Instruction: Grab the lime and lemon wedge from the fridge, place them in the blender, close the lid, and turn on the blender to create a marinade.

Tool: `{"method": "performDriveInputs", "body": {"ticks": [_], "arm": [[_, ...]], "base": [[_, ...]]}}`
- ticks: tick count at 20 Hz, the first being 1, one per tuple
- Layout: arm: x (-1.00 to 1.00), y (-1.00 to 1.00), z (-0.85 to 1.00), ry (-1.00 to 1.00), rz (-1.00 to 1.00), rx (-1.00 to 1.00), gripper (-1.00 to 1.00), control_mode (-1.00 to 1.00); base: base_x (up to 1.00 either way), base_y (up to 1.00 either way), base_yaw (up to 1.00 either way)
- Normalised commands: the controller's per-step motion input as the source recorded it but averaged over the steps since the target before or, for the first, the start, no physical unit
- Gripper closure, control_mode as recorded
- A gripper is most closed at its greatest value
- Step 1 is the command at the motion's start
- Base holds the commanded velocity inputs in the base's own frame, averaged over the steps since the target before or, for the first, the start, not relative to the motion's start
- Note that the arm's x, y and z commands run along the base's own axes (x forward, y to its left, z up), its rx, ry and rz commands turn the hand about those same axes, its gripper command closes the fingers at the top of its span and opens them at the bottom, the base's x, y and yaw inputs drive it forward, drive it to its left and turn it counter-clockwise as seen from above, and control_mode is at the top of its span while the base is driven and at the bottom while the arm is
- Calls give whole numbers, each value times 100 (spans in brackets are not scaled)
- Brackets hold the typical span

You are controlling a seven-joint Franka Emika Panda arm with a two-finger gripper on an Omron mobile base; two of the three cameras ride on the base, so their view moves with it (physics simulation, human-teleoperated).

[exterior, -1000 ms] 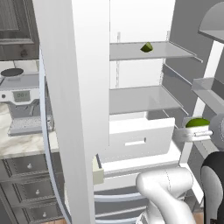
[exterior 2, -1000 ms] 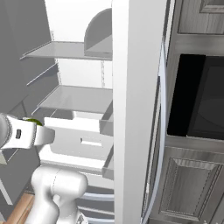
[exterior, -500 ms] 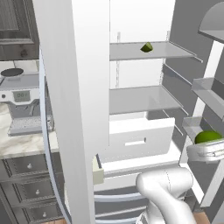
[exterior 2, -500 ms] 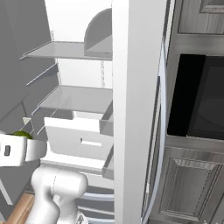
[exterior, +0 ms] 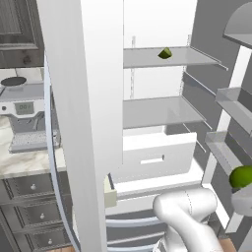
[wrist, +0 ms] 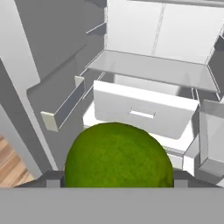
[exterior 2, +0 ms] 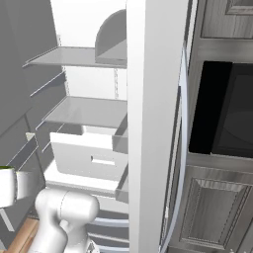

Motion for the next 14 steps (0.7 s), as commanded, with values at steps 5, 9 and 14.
{"method": "performDriveInputs", "body": {"ticks": [5,9,14], "arm": [[69,28,0,13,0,-3,100,-100],[47,24,0,22,0,-7,100,-100],[11,7,0,6,0,-2,100,-100]], "base": [[0,0,0],[0,0,0],[0,0,0]]}}
